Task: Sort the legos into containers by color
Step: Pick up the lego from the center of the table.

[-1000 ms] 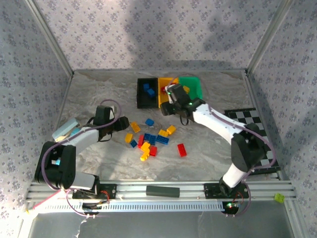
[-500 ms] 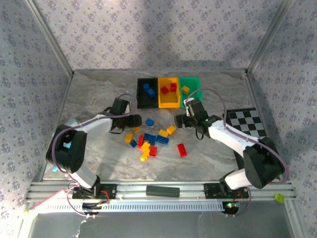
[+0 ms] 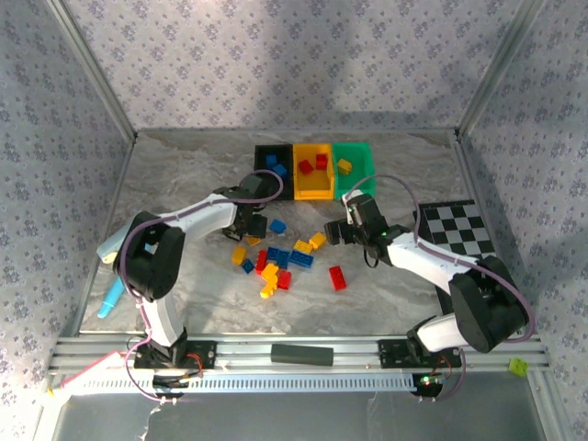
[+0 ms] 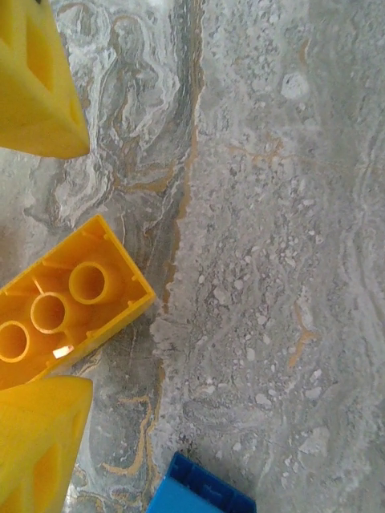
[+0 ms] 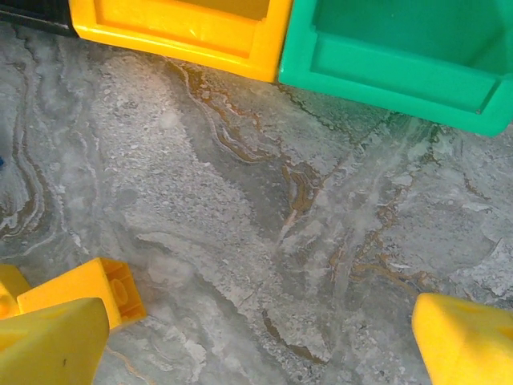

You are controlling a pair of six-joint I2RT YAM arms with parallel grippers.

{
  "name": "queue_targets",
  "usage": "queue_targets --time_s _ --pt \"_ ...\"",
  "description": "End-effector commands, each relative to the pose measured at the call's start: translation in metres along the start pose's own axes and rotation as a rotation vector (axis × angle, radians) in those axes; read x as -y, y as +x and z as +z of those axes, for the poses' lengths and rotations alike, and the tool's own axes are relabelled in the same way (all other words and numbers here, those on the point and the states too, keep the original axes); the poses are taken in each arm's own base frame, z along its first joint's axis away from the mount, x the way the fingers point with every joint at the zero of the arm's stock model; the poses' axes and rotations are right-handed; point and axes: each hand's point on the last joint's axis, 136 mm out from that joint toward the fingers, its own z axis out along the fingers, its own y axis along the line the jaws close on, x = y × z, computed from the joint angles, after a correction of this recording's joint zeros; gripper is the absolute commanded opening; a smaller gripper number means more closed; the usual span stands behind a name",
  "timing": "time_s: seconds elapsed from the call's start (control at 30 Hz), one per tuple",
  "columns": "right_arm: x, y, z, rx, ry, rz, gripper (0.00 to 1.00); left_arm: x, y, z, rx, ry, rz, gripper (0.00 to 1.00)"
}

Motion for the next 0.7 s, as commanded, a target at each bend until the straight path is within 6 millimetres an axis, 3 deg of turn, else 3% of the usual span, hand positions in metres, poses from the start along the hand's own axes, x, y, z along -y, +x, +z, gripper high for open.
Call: queue_targets --time_s 0.0,0.23,0.33,0.4,0.5,0.6,0.67 --pt "-0.004 -0.010 -0.008 0.049 0.002 -0.007 0.99 0.003 0.006 0.007 -0.047 -0.038 -0.005 0.72" --pt "-0.003 -0.006 -0.008 0.048 0.015 -0.017 0.99 0.022 0.013 0.021 -0.098 -0.002 0.008 0.68" --pt "0.001 -0.005 -0.007 0.044 0.042 -0.026 0.99 0.022 0.015 0.022 -0.103 -0.006 0.014 0.53" --pt "0.002 -0.005 -0.007 0.045 0.045 -0.020 0.99 0.022 0.014 0.020 -0.096 -0.004 0.015 0.51" --pt "-0.002 -0.005 -0.006 0.061 0.020 0.009 0.98 0.026 0.009 0.012 -0.067 0.004 0.024 0.45" --pt "-0.006 -0.005 -0.004 0.069 -0.006 0.030 0.98 0.032 -0.001 -0.001 -0.020 0.007 0.038 0.27" --pt "-0.006 -0.006 -0.005 0.075 -0.004 0.036 0.98 0.036 -0.007 -0.010 0.006 0.003 0.049 0.26"
